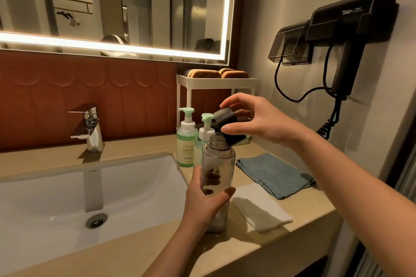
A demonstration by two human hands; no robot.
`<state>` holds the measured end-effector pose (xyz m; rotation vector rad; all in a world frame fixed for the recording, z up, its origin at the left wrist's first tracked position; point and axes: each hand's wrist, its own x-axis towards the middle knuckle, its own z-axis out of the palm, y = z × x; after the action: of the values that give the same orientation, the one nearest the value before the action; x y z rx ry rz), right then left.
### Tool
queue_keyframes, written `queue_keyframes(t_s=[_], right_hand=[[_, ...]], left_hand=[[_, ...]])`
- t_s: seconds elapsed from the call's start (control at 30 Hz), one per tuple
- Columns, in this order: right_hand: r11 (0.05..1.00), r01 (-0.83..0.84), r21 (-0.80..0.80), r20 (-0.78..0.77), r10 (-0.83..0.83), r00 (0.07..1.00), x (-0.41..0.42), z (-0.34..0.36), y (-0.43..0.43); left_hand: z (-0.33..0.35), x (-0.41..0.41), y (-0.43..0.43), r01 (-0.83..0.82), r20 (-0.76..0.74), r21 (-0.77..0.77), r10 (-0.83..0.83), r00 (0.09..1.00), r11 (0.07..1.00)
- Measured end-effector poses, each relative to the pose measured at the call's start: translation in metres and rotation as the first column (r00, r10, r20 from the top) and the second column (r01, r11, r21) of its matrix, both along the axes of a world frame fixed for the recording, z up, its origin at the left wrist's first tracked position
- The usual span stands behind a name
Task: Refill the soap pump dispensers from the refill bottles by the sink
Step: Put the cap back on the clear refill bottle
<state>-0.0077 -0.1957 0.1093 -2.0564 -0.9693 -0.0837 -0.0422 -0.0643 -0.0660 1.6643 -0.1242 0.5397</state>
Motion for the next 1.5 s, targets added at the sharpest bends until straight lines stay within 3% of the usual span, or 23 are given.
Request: queue_keyframes(t_s=[0.23,0.57,0.73,0.93,1.23,1.5], right_hand=[[0.955,0.011,-0.296,0.109,0.023,0.994,-0.004,0.003,0.016],[0.883,0.051,-0.466,0.219,0.059,0.974,-0.010,0.007,0.029],[0.865,0.074,-0.497,0.284,0.081,0.955,-0.011,0.007,0.035],[0.902,-0.017,-0.432,0.194,0.112,0.975,-0.008,0.010,0.025],[0.913,-0.055,-0.404,0.176,0.137,0.975,-0.001,0.014,0.021],[0.866,-0.021,-0.499,0.211,0.145,0.967,-0.003,0.015,0.030]], left_hand=[[0.002,0.001,0.001,-0.001,-0.017,0.005,0.001,1.000,1.000],[0.003,0.001,0.002,0.013,-0.030,-0.004,-0.013,0.999,1.000],[0.003,-0.001,0.002,0.014,-0.030,-0.012,-0.014,0.999,1.000],[0.003,0.000,0.002,0.006,-0.035,0.023,-0.005,0.999,1.000],[0.002,-0.001,0.002,-0.001,-0.080,0.026,0.003,0.997,1.000],[0.004,-0.001,0.003,0.011,-0.084,0.027,-0.009,0.996,1.000]])
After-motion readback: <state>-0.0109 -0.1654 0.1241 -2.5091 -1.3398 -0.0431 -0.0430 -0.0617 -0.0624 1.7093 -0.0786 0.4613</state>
